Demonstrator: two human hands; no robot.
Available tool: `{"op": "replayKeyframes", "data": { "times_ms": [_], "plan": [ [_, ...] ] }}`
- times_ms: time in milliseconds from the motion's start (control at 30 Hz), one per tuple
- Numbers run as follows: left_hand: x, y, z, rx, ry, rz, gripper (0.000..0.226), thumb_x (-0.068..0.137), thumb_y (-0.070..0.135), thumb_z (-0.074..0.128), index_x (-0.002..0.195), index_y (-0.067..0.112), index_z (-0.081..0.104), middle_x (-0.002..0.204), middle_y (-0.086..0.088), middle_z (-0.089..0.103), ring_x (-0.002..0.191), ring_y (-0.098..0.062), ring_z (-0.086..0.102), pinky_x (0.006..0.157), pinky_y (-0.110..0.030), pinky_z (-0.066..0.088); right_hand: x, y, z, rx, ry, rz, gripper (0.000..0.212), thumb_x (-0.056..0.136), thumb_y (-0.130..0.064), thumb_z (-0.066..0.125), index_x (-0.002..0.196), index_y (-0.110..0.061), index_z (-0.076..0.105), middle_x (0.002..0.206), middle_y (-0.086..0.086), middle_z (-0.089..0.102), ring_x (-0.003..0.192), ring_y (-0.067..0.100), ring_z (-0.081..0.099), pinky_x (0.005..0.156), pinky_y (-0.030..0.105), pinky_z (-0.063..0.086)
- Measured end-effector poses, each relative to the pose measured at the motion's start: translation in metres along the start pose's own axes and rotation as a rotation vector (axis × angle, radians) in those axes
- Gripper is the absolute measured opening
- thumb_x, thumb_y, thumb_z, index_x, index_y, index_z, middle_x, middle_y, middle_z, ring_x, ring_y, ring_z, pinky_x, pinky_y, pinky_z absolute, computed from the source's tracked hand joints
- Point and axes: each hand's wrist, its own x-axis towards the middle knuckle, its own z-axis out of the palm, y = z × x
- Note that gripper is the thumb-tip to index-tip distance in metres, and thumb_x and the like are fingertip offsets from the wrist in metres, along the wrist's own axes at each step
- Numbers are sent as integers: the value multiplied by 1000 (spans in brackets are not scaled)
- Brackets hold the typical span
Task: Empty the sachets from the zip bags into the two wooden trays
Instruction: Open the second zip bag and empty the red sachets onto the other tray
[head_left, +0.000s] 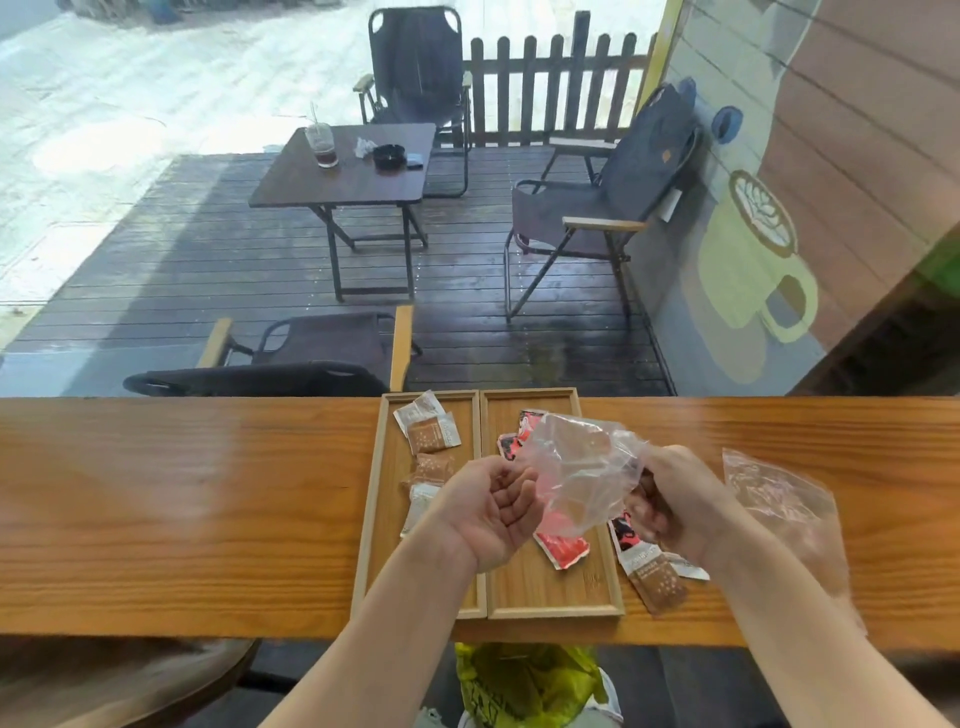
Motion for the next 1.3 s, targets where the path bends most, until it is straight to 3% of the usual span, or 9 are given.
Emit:
{"op": "replayKeyframes", "data": {
  "times_ms": [167, 300, 433, 533, 600, 733, 833, 967, 1300],
  "plan": [
    [-3, -9, 6, 194, 5, 59, 19, 84, 13, 57, 70, 2, 65, 58, -9, 64, 50, -17, 60, 47, -26, 56, -4, 12, -12, -20, -46, -48, 23, 86, -9, 48, 73, 6, 60, 51, 12, 54, 42, 17, 45, 36, 23, 38],
    [1, -23, 16, 500, 25, 272, 20, 90, 19, 50, 91, 6, 65, 78, -11, 67, 75, -24, 64, 75, -40, 55, -12, 18, -33, -6, -41, -145, 23, 88, -17, 58, 90, 4, 66, 84, 16, 68, 72, 26, 63, 60, 29, 52],
    [11, -37, 27, 844, 2, 490, 18, 93, 23, 50, 88, 12, 64, 80, -6, 67, 71, -18, 64, 70, -31, 53, -22, 25, -64, -4, 93, -250, 11, 83, -15, 63, 85, -5, 68, 82, 10, 68, 70, 17, 60, 63, 24, 48],
    [29, -50, 25, 1156, 18, 697, 16, 91, 28, 52, 100, 16, 60, 91, 0, 65, 88, -18, 62, 73, -24, 48, -22, 35, -95, 55, 200, -267, 8, 82, -11, 63, 83, -6, 69, 79, 7, 67, 71, 17, 58, 66, 26, 45],
    [45, -59, 19, 1329, 93, 804, 27, 90, 31, 53, 114, 17, 55, 107, 1, 63, 103, -17, 59, 84, -29, 50, -17, 45, -120, 80, 282, -243, 8, 83, -8, 62, 81, -8, 69, 75, 4, 67, 73, 20, 56, 65, 28, 43],
    [80, -75, 0, 1668, 282, 891, 58, 89, 47, 48, 139, 20, 34, 145, -2, 41, 135, -18, 35, 110, -35, 29, -7, 77, -170, 106, 406, -159, 11, 85, -2, 57, 79, -6, 66, 80, 10, 64, 79, 31, 50, 69, 39, 39],
    [99, -84, -15, 1847, 336, 822, 71, 88, 59, 33, 146, 24, 13, 157, 2, 13, 144, -17, 11, 117, -36, 11, -8, 97, -194, 140, 483, -94, 11, 86, -3, 56, 78, -7, 64, 81, 14, 62, 75, 29, 56, 64, 34, 43],
    [114, -93, -31, 1963, 389, 821, 93, 68, 78, -7, 146, 27, 0, 157, 5, -3, 144, -14, -3, 116, -34, -4, -9, 119, -213, 145, 559, -5, 11, 87, -6, 56, 78, -8, 62, 83, 15, 64, 73, 26, 57, 58, 32, 43],
    [122, -97, -35, 1971, 455, 866, 89, 72, 72, 0, 146, 24, 11, 157, 2, 11, 144, -16, 6, 116, -35, 1, -11, 123, -243, -34, 683, 97, 14, 90, -12, 53, 92, -2, 63, 84, 13, 64, 70, 21, 58, 58, 32, 44]
  ]
}}
